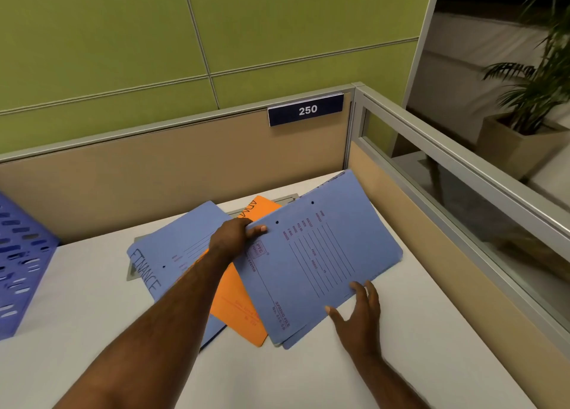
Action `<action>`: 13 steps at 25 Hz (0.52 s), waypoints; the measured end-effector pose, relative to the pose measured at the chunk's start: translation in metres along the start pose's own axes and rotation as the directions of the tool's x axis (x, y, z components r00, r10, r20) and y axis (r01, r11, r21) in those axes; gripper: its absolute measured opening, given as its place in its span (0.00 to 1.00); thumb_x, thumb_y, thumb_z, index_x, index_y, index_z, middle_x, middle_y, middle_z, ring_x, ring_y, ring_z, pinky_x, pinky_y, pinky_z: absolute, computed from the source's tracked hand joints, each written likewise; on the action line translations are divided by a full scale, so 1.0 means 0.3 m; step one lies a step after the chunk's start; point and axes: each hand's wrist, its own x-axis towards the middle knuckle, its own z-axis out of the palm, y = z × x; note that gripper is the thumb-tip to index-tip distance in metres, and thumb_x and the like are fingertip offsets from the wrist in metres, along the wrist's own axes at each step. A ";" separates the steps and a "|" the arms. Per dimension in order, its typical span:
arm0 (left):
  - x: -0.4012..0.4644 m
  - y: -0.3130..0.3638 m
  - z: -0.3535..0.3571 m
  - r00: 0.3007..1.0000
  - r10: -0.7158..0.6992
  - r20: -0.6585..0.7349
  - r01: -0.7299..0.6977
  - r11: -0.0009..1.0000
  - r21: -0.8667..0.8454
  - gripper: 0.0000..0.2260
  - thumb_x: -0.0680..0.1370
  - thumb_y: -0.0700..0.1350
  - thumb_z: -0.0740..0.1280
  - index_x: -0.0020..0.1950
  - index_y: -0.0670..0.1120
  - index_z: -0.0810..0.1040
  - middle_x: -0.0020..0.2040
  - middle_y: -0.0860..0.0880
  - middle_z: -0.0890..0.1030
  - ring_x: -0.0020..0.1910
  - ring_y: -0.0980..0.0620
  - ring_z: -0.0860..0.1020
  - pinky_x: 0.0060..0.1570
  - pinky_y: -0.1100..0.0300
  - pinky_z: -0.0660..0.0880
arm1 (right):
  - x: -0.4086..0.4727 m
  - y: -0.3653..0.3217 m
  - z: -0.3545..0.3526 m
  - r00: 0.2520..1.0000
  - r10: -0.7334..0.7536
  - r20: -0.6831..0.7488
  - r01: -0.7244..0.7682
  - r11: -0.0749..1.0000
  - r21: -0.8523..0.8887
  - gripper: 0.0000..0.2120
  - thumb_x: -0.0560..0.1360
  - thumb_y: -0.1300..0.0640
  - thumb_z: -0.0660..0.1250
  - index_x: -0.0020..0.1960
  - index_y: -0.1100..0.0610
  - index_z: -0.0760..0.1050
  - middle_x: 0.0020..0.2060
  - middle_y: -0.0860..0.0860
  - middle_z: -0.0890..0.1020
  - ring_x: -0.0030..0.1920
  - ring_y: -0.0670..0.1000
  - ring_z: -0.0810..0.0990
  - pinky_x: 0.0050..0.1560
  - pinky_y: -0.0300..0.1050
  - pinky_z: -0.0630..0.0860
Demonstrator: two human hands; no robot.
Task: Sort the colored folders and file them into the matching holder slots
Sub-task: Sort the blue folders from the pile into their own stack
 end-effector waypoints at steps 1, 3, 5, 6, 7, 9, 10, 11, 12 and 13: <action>-0.040 -0.005 -0.006 0.999 -0.010 -0.030 0.009 1.000 -0.014 0.26 0.74 0.69 0.58 0.37 0.47 0.75 0.36 0.48 0.79 0.38 0.48 0.78 0.37 0.52 0.73 | -0.007 -0.014 -0.006 1.000 0.005 -0.006 -0.004 0.999 0.051 0.37 0.65 0.55 0.79 0.69 0.59 0.67 0.72 0.57 0.65 0.72 0.57 0.64 0.68 0.54 0.69; -0.121 -0.023 -0.015 0.997 -0.037 -0.074 0.029 0.994 -0.102 0.29 0.73 0.71 0.58 0.36 0.44 0.76 0.35 0.47 0.80 0.36 0.48 0.78 0.35 0.51 0.73 | -0.019 -0.045 -0.015 0.999 0.028 -0.025 -0.023 0.984 0.179 0.43 0.63 0.57 0.80 0.72 0.60 0.62 0.69 0.58 0.67 0.70 0.58 0.67 0.67 0.58 0.71; -0.199 -0.050 -0.020 0.992 -0.068 -0.110 0.045 0.978 -0.203 0.29 0.74 0.69 0.59 0.37 0.43 0.77 0.35 0.46 0.81 0.36 0.47 0.79 0.36 0.48 0.74 | -0.038 -0.087 -0.023 0.998 0.065 -0.015 -0.056 0.940 0.337 0.47 0.63 0.58 0.80 0.74 0.59 0.57 0.68 0.58 0.69 0.67 0.57 0.70 0.65 0.60 0.73; -0.240 -0.066 -0.021 0.988 -0.088 -0.128 0.054 0.968 -0.246 0.28 0.74 0.67 0.60 0.36 0.42 0.77 0.34 0.45 0.80 0.35 0.47 0.79 0.36 0.48 0.74 | -0.051 -0.111 -0.027 0.997 0.072 -0.007 -0.064 0.919 0.388 0.47 0.64 0.59 0.80 0.75 0.57 0.55 0.68 0.57 0.69 0.67 0.57 0.71 0.65 0.60 0.74; -0.284 -0.082 -0.020 0.983 -0.114 -0.147 0.067 0.954 -0.292 0.27 0.75 0.66 0.61 0.35 0.42 0.76 0.33 0.46 0.80 0.34 0.47 0.78 0.36 0.49 0.73 | -0.066 -0.130 -0.030 0.997 0.074 -0.004 -0.066 0.906 0.419 0.47 0.65 0.61 0.79 0.75 0.56 0.53 0.68 0.57 0.69 0.67 0.56 0.71 0.65 0.59 0.73; -0.380 -0.117 -0.018 0.966 -0.182 -0.181 0.098 0.915 -0.392 0.25 0.74 0.66 0.62 0.34 0.44 0.76 0.31 0.50 0.80 0.33 0.51 0.78 0.35 0.52 0.73 | -0.098 -0.169 -0.035 0.998 0.064 0.007 -0.060 0.886 0.460 0.47 0.67 0.63 0.77 0.76 0.55 0.51 0.69 0.57 0.68 0.67 0.56 0.72 0.65 0.56 0.73; -0.434 -0.136 -0.020 0.956 -0.219 -0.194 0.115 0.891 -0.439 0.25 0.73 0.66 0.62 0.35 0.45 0.77 0.32 0.51 0.81 0.33 0.54 0.79 0.35 0.54 0.73 | -0.119 -0.188 -0.037 0.998 0.052 0.016 -0.054 0.881 0.471 0.47 0.68 0.64 0.76 0.76 0.55 0.50 0.70 0.57 0.68 0.66 0.56 0.72 0.65 0.55 0.73; -0.485 -0.151 -0.021 0.947 -0.250 -0.201 0.129 0.870 -0.476 0.24 0.73 0.67 0.62 0.35 0.46 0.79 0.33 0.51 0.82 0.33 0.57 0.80 0.35 0.55 0.75 | -0.137 -0.204 -0.038 0.999 0.040 0.023 -0.046 0.881 0.472 0.46 0.68 0.65 0.76 0.76 0.55 0.50 0.70 0.57 0.68 0.66 0.56 0.72 0.65 0.56 0.74; -0.538 -0.163 -0.020 0.938 -0.278 -0.207 0.141 0.852 -0.504 0.24 0.73 0.67 0.62 0.36 0.47 0.79 0.34 0.52 0.83 0.34 0.57 0.81 0.36 0.56 0.76 | -0.156 -0.217 -0.038 0.999 0.031 0.032 -0.042 0.883 0.467 0.46 0.68 0.65 0.75 0.76 0.55 0.50 0.69 0.57 0.69 0.66 0.56 0.72 0.65 0.56 0.73; -0.598 -0.177 -0.021 0.926 -0.308 -0.218 0.155 0.838 -0.523 0.24 0.73 0.67 0.61 0.37 0.47 0.80 0.36 0.51 0.84 0.35 0.56 0.81 0.36 0.55 0.77 | -0.182 -0.234 -0.036 0.999 0.025 0.046 -0.043 0.889 0.457 0.45 0.69 0.64 0.75 0.76 0.56 0.51 0.69 0.57 0.69 0.66 0.56 0.72 0.66 0.55 0.73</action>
